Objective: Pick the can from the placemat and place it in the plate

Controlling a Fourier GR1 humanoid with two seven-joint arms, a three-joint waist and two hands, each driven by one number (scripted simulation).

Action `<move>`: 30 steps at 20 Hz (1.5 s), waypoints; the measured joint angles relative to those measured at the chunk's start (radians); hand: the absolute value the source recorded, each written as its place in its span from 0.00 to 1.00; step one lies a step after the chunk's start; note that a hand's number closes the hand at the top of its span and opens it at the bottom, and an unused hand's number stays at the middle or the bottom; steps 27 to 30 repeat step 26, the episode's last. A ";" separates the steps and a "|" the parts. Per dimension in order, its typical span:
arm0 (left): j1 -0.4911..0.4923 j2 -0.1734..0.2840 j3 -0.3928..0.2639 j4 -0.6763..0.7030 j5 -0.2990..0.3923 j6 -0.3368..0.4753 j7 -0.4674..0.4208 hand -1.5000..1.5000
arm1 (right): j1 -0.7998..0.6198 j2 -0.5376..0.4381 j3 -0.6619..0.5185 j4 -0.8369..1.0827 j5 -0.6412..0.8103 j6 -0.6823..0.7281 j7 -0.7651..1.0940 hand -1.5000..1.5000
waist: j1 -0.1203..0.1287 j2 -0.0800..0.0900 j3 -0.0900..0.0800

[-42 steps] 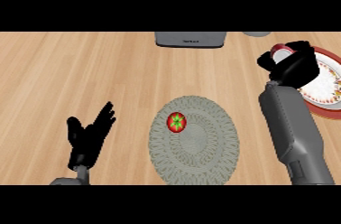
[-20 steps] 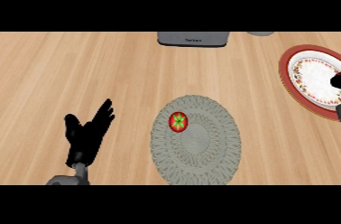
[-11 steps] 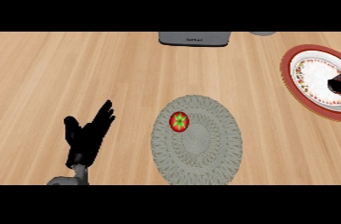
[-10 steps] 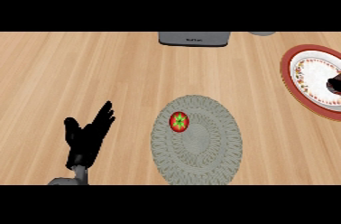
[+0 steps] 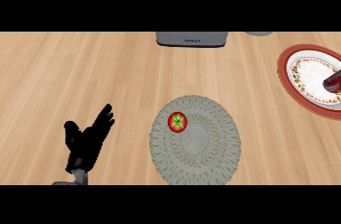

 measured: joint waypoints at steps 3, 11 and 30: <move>-0.012 0.003 0.016 0.025 0.000 0.003 -0.010 0.50 | 0.034 0.019 -0.049 0.007 -0.086 0.087 -0.117 0.00 | -0.011 -0.005 -0.003; 0.002 0.011 0.033 0.023 0.007 -0.005 0.002 0.50 | 0.151 0.028 -0.057 0.041 -0.206 0.342 -0.268 0.00 | -0.030 -0.016 -0.007; -0.003 -0.005 0.047 0.017 -0.009 -0.002 0.014 0.50 | 0.501 0.260 0.198 -0.452 -0.206 0.318 -0.075 0.00 | -0.044 -0.022 -0.010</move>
